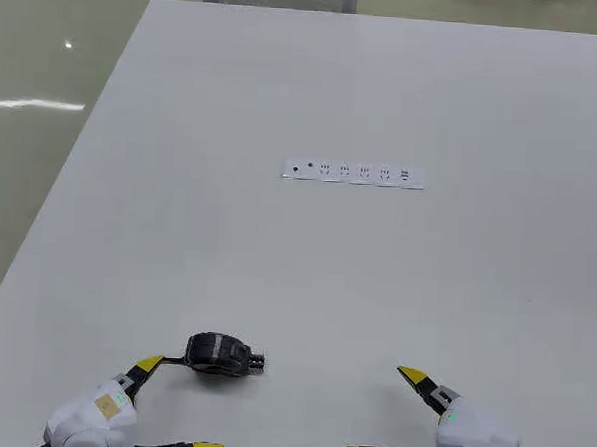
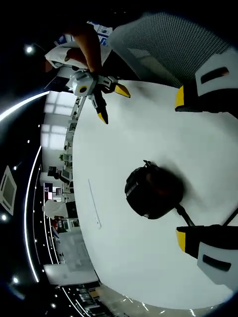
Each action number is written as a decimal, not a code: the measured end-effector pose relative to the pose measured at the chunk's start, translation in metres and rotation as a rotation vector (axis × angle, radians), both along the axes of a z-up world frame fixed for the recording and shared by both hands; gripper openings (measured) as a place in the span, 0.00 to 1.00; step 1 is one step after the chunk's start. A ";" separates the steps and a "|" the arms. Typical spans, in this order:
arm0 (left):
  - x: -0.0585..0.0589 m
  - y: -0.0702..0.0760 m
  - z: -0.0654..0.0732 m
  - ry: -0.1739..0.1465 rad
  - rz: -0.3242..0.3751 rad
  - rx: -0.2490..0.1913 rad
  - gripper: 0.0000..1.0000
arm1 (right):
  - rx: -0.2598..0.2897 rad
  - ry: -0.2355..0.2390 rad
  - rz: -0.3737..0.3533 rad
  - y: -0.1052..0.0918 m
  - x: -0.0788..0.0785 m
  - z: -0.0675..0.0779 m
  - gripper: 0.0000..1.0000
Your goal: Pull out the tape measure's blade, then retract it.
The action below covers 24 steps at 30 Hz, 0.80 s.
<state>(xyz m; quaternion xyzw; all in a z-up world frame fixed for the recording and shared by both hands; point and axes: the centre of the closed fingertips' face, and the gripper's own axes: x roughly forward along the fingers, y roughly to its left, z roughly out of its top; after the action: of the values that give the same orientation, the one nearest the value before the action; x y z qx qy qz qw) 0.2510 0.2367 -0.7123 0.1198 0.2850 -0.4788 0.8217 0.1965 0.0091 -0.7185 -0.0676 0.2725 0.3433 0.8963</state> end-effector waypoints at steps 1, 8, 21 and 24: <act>0.000 0.000 0.000 -0.001 -0.002 -0.002 0.93 | 0.002 0.000 -0.002 0.000 0.000 0.000 0.81; -0.001 -0.002 0.004 -0.014 -0.003 -0.025 0.99 | 0.015 0.006 -0.002 -0.002 -0.003 -0.001 0.86; -0.001 0.001 0.003 -0.012 0.006 -0.022 1.00 | 0.026 0.018 -0.001 0.000 -0.008 -0.002 0.96; 0.000 0.001 0.003 -0.011 0.007 -0.025 1.00 | 0.025 0.014 -0.003 0.000 -0.008 -0.001 0.96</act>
<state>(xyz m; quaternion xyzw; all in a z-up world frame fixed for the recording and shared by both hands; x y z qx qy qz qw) 0.2508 0.2380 -0.7089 0.1109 0.2750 -0.4790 0.8262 0.1887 0.0088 -0.7190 -0.0536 0.2747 0.3458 0.8956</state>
